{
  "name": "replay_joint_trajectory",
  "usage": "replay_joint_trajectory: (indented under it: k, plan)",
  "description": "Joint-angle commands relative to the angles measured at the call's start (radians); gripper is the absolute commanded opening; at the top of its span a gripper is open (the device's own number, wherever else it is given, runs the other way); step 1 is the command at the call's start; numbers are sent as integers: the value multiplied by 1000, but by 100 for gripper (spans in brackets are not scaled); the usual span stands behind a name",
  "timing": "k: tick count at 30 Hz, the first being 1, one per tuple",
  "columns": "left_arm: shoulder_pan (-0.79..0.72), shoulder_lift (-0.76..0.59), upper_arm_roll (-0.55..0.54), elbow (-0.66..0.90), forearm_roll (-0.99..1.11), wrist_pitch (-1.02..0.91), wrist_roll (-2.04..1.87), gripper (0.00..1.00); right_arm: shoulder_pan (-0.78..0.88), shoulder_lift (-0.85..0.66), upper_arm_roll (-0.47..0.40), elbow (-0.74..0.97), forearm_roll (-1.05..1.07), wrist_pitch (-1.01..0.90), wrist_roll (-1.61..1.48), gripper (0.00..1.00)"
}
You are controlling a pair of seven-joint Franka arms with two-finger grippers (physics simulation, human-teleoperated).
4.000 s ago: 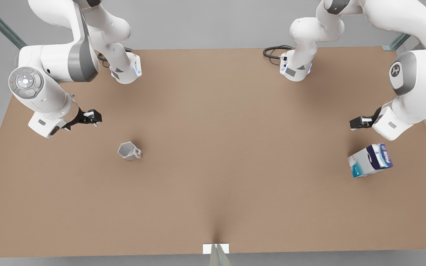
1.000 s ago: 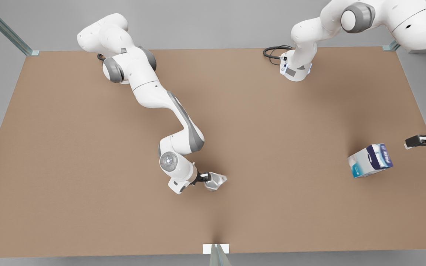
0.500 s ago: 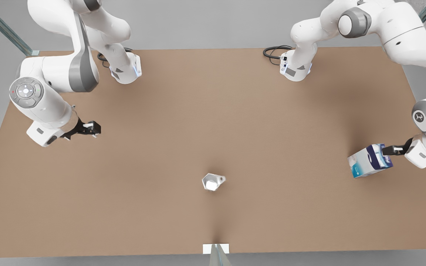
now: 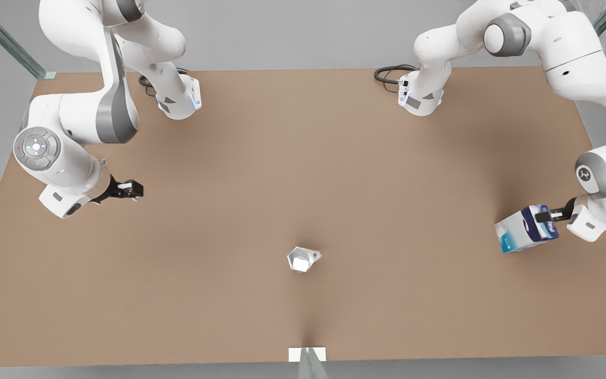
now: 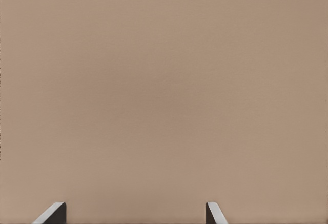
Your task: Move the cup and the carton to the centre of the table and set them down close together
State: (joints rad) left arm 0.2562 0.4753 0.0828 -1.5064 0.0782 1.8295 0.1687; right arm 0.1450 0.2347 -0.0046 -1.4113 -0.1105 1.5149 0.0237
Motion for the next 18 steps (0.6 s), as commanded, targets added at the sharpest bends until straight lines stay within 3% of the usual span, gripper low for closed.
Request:
replay_joint_trajectory:
  k: [1, 18]
  plan:
    - [0, 0, 0, 0, 9, 1, 0, 99, -2, 0, 0, 0, 0, 1, -1, 100]
    - [-11, 88, 0, 0, 14, 60, 25, 99, -1, 0, 0, 0, 0, 8, 1, 100]
